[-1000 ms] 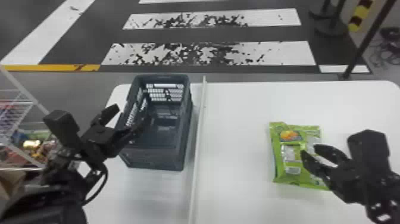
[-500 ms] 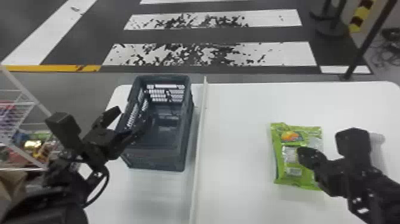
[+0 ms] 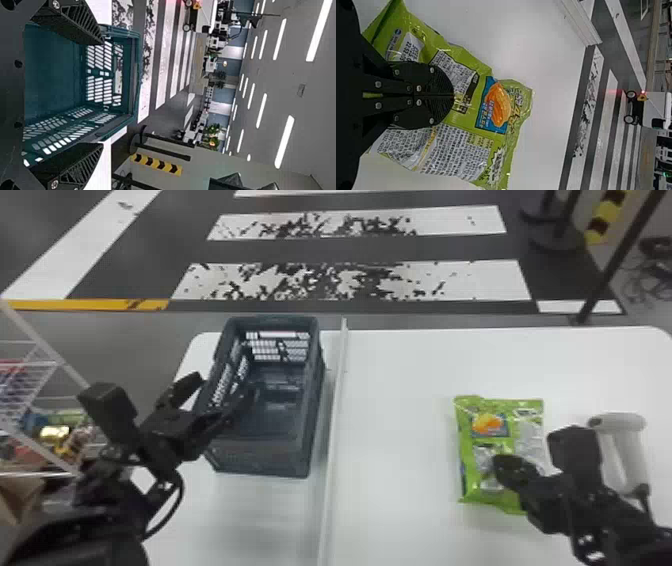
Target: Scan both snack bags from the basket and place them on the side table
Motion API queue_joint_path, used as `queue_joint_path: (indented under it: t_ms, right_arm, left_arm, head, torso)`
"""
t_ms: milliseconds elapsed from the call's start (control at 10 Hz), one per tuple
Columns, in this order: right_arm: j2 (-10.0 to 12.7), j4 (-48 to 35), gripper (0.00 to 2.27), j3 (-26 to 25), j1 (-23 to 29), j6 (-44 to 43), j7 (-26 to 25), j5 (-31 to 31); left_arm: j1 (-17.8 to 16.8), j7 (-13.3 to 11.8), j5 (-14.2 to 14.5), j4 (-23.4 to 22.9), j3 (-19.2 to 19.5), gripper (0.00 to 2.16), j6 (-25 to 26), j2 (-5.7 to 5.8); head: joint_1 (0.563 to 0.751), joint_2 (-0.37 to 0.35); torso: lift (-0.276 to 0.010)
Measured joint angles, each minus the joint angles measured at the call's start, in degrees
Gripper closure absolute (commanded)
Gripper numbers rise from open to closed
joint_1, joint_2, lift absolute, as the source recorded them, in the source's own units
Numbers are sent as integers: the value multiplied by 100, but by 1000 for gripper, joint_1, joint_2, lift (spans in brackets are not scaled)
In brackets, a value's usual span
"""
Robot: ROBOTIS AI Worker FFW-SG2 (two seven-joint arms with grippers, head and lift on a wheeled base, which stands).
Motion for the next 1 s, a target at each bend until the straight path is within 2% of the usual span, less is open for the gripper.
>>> queue_joint_path:
  t_ms: [200, 600, 800, 1000]
  right_arm:
    - [0, -28, 2253, 48, 15, -111, 12, 9]
    - [62, -1039, 2253, 189, 142, 26, 56, 31]
    - [125, -930, 2253, 472, 100, 88, 91, 124]
    - [139, -468, 2253, 793, -98, -7, 89, 269]
  left_arm:
    - [-3, -6, 0, 12, 1, 87, -17, 0]
    - [2, -12, 0, 2, 19, 87, -24, -16]
    - [7, -9, -1, 3, 18, 87, -24, -7]
    - [5, -10, -6, 9, 17, 87, -24, -6]
  head:
    - [695, 130]
    - [695, 164]
    - [695, 203]
    - [695, 232]
  torso:
    - [-75]
    - [-75]
    - [-75]
    - [-75]
